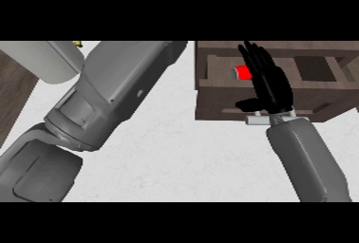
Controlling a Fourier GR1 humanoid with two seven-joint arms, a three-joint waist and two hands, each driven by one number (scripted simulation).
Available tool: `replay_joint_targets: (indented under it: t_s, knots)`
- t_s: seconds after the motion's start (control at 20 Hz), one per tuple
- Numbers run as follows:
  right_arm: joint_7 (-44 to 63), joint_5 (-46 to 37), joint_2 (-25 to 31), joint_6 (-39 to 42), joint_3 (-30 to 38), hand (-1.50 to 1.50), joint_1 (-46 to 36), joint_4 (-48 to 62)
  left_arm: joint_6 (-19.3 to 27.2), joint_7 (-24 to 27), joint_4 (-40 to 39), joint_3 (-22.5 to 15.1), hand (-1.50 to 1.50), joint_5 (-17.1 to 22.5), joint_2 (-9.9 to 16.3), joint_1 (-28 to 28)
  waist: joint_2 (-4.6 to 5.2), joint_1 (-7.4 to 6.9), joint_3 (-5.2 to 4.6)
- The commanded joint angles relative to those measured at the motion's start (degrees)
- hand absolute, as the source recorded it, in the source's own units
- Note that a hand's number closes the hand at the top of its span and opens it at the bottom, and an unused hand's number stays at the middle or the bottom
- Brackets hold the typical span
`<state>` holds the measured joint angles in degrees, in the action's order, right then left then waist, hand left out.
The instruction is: Pick up the can, place it into the drawer and close the drawer
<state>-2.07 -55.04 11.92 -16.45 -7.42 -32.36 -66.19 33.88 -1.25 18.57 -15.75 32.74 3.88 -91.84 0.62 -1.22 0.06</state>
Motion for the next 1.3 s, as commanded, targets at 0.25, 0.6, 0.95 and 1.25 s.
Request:
replay_joint_targets:
  t_s: [0.25, 0.6, 0.95, 1.25]
  knots:
    - [0.7, -5.81, -3.52, -15.06, 5.48, -1.5, -14.19, 22.8, -2.33, -2.95, 4.4, -0.37, -1.5, -1.51, 4.87, 4.01, 0.07, -2.49, 0.0]
    - [-1.89, -6.88, -1.91, -21.11, 8.73, -1.5, -22.53, 35.63, -2.19, -6.07, 11.36, -2.04, -1.5, -3.13, 6.56, 7.67, 0.05, -3.34, -0.01]
    - [-2.75, -6.7, 0.06, -22.58, 11.22, -1.5, -30.5, 42.75, -4.59, -8.05, 17.84, -2.47, -1.5, -3.18, 10.4, 12.82, 0.24, -4.89, -0.03]
    - [-2.1, -5.4, -0.32, -21.56, 13.19, -1.5, -36.59, 45.34, -5.24, -9.01, 22.25, -2.47, -1.5, -3.12, 12.38, 16.65, 0.41, -5.46, -0.03]
